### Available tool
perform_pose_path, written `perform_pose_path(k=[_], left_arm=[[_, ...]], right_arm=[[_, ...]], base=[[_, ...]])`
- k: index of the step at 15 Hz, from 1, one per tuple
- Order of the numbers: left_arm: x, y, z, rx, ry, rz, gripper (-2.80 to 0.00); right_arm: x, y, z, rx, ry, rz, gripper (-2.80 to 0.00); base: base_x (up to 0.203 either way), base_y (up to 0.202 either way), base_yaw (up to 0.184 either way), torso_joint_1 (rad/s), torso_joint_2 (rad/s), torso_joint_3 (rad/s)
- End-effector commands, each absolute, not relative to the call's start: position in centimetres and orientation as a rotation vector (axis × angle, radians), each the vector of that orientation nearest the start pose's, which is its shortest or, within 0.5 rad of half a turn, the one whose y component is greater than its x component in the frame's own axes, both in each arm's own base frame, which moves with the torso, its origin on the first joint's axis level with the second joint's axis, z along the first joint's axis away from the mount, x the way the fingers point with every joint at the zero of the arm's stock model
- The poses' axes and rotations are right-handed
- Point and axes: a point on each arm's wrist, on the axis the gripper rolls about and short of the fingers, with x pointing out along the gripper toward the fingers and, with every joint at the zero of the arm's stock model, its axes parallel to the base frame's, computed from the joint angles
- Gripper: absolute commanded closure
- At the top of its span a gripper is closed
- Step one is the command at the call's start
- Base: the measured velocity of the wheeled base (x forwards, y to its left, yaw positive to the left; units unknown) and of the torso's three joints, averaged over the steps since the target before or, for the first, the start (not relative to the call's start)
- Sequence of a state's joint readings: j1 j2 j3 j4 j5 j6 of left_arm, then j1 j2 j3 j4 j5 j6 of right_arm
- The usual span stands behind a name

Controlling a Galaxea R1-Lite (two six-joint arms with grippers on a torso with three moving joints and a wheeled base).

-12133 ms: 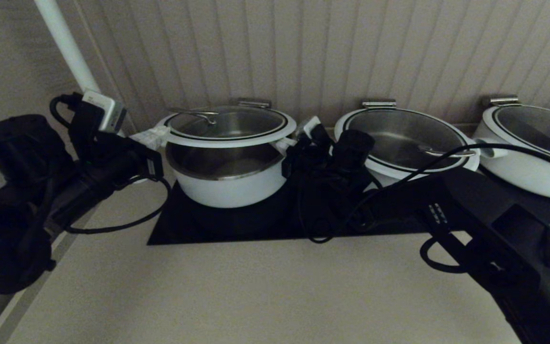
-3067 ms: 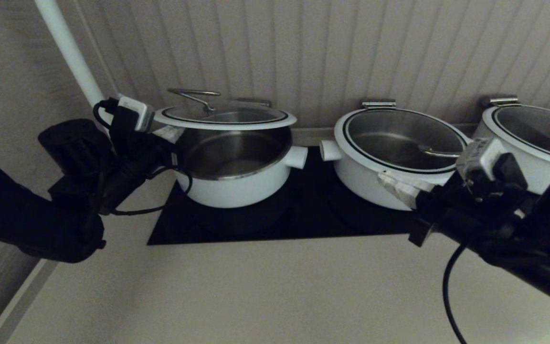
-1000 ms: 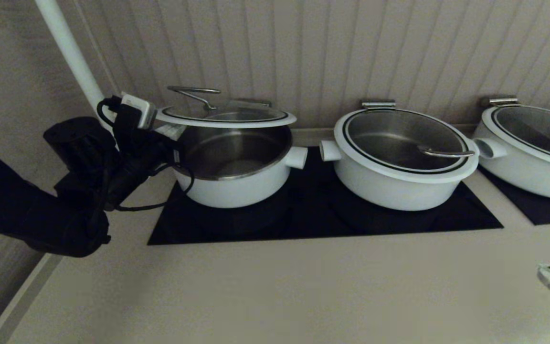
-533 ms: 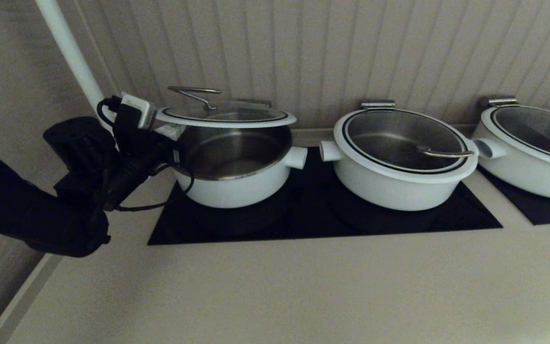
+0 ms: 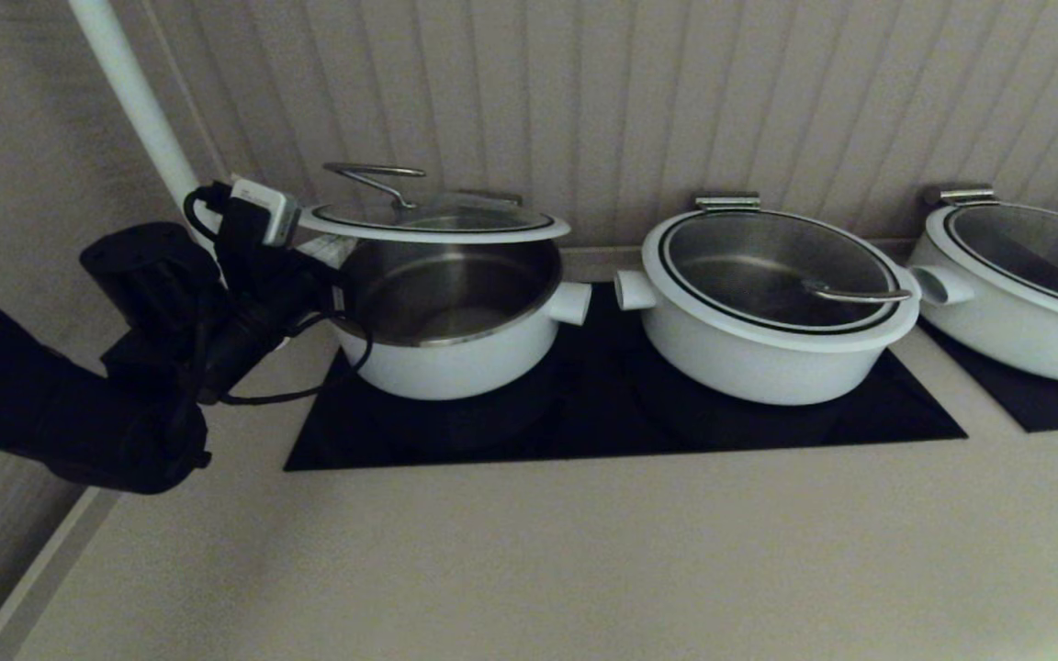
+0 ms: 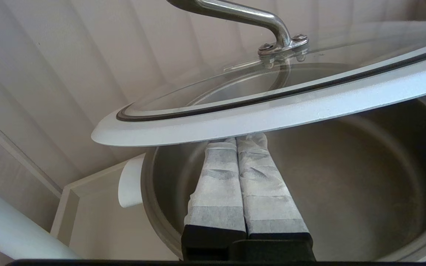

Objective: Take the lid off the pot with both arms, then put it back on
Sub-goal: Open the pot lid completely

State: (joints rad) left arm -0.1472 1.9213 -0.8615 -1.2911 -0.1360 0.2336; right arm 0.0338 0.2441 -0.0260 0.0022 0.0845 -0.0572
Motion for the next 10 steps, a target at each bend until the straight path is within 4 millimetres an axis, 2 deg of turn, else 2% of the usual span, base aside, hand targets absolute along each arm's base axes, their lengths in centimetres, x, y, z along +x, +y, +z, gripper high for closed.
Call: perform_pose_path(k=[1,7,10], left_arm=[[34.9,-5.5,19.1,0.231,-0.275,-0.253,0.00],[35.1,-5.5,18.8,0.231,-0.268,-0.254,0.00],[35.1,-5.5,18.8,0.231,-0.268,-0.254,0.00]], right_arm=[[-0.6,0.2,8.6,-0.050,0.199,0.116,0.00],[-2.5,0.1,8.2,-0.003,0.012,0.066,0.00],[-2.6,0.1,8.1,0.014,0.008,0.054,0.00]], base=[[0.000,0.000,0.000,0.000,0.00,0.000],[0.000,0.000,0.000,0.000,0.00,0.000],[0.000,0.000,0.000,0.000,0.00,0.000]])
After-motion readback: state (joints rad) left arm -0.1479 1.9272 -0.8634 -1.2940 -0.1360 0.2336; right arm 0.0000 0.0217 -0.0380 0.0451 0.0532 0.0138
